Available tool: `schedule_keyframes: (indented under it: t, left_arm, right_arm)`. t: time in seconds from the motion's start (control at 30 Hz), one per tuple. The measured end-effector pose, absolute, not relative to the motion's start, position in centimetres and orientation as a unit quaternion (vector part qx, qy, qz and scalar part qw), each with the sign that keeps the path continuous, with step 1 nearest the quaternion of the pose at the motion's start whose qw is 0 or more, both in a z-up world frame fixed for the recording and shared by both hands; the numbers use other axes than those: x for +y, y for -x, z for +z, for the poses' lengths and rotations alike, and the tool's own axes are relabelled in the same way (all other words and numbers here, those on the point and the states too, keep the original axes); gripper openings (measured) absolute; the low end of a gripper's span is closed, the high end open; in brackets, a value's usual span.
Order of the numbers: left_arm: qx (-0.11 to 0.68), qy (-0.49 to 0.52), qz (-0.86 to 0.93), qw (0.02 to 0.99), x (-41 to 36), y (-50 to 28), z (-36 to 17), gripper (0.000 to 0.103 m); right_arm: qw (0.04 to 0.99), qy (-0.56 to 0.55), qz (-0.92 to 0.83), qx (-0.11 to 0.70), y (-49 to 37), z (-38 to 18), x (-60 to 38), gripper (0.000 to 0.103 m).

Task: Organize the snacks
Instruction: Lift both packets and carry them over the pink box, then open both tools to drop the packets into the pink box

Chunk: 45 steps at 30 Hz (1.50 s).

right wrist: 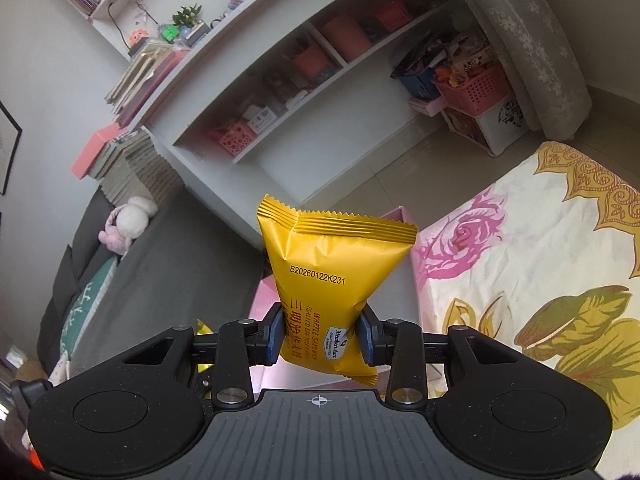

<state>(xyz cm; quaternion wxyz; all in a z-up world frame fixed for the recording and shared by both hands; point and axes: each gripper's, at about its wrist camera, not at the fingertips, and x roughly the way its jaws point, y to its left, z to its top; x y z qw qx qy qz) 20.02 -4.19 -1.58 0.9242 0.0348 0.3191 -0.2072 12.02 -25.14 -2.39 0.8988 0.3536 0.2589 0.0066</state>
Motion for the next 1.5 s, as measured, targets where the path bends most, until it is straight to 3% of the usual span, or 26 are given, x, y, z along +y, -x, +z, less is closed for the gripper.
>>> schedule_keyframes:
  t: [0.47,0.57,1.27,1.4,1.47,1.5]
  left_arm:
    - [0.346,-0.113,-0.195,0.911,-4.0,-22.3,-5.6,0.042]
    - [0.368,-0.113,-0.187,0.904,-3.6,-22.1,-5.8,0.034]
    - [0.400,-0.113,-0.168,0.894,-3.3,-20.9,-5.5,0.034]
    - [0.385,-0.094,-0.175,0.901,-2.9,-20.9,-5.7,0.040]
    - [0.375,-0.086,-0.180,0.905,-3.0,-20.6,-5.6,0.051]
    - [0.368,-0.085,-0.178,0.909,-3.1,-20.3,-5.4,0.067]
  right_arm:
    - [0.907,-0.305,0.008,0.290,-16.8,-5.9,-23.9,0.036]
    - [0.908,-0.295,0.002,0.298,-17.2,-6.2,-23.7,0.036]
    - [0.909,-0.216,-0.003,0.356,-19.5,-7.2,-21.8,0.035]
    - [0.910,-0.224,-0.001,0.350,-19.1,-6.5,-22.0,0.038]
    - [0.908,-0.230,0.002,0.350,-18.9,-6.1,-22.1,0.040]
    - [0.908,-0.231,0.002,0.350,-18.8,-6.0,-22.1,0.046]
